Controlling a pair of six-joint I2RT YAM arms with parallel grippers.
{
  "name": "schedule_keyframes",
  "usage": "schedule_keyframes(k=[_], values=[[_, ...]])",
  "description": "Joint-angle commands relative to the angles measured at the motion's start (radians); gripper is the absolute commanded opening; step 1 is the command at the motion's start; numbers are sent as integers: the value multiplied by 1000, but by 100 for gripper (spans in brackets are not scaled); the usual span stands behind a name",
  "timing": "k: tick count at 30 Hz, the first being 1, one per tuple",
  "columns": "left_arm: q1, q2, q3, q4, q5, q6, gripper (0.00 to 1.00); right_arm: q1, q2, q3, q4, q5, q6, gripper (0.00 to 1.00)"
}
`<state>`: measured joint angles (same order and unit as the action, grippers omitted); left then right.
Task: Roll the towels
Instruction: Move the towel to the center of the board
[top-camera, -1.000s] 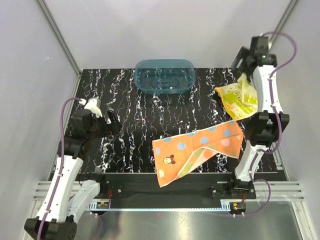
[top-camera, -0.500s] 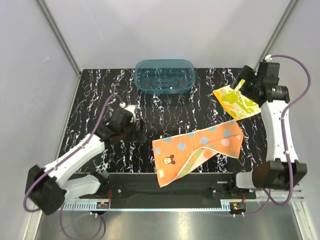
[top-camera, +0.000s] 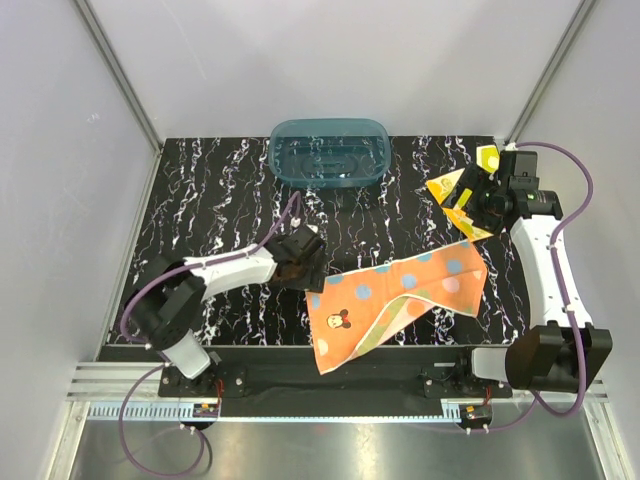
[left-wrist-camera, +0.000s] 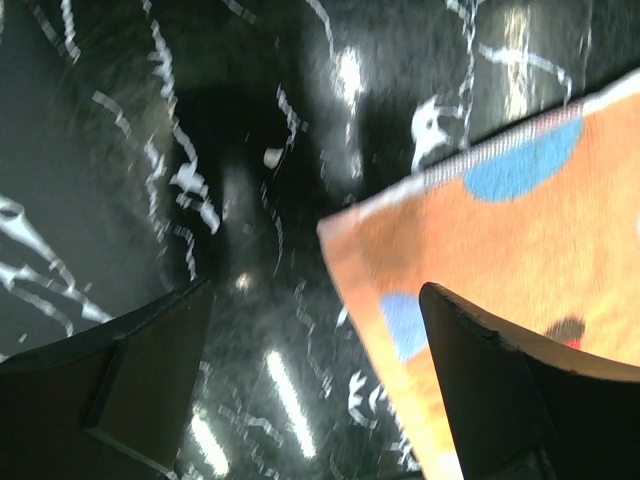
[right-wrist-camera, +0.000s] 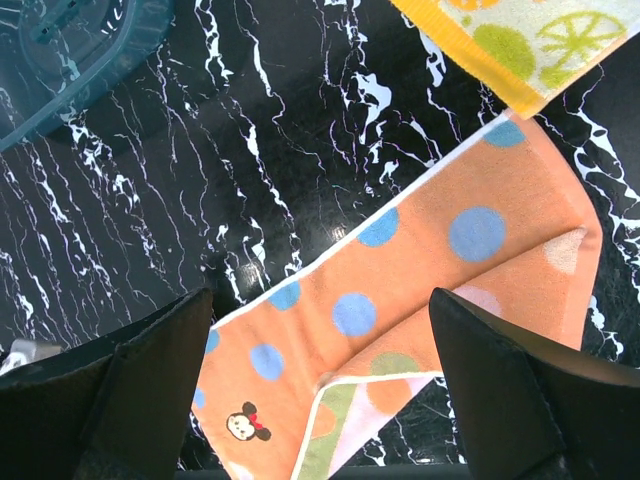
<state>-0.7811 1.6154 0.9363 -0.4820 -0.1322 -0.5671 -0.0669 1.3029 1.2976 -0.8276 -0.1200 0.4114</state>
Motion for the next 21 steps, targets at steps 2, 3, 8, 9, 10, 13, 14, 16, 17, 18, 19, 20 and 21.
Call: schedule_keyframes(k=[2, 3, 8, 9, 10, 13, 14, 16, 17, 18, 19, 20, 21], values=[[-18, 66, 70, 52, -47, -20, 86, 10, -37, 31, 5, -29, -11, 97], [-20, 78, 75, 56, -46, -22, 82, 12, -39, 34, 4, -32, -13, 97], [-40, 149, 108, 46, -49, -22, 58, 16, -34, 45, 5, -38, -13, 97], [-43, 152, 114, 46, -52, -24, 53, 18, -33, 45, 4, -38, -13, 97], [-46, 155, 116, 45, -52, -25, 47, 16, -33, 45, 4, -37, -14, 97], [-53, 152, 110, 48, -50, -28, 31, 16, -34, 40, -1, -33, -19, 97], [-53, 150, 107, 46, -50, -28, 27, 16, -37, 39, 1, -32, -19, 97], [-53, 135, 110, 37, -50, -24, 7, 16, -39, 28, 4, -32, -19, 97], [-52, 126, 116, 14, -53, -19, 0, 16, -39, 25, 7, -35, -20, 97], [-50, 117, 125, -6, -73, -14, 0, 16, -42, 22, 8, -38, -19, 97], [-46, 91, 149, -33, -93, -4, 0, 18, -40, 16, 8, -41, -20, 97], [-40, 71, 157, -84, -115, 1, 0, 24, -42, 12, 8, -46, -17, 97], [-30, 49, 163, -105, -142, 9, 0, 30, -42, 9, 7, -46, -16, 97]])
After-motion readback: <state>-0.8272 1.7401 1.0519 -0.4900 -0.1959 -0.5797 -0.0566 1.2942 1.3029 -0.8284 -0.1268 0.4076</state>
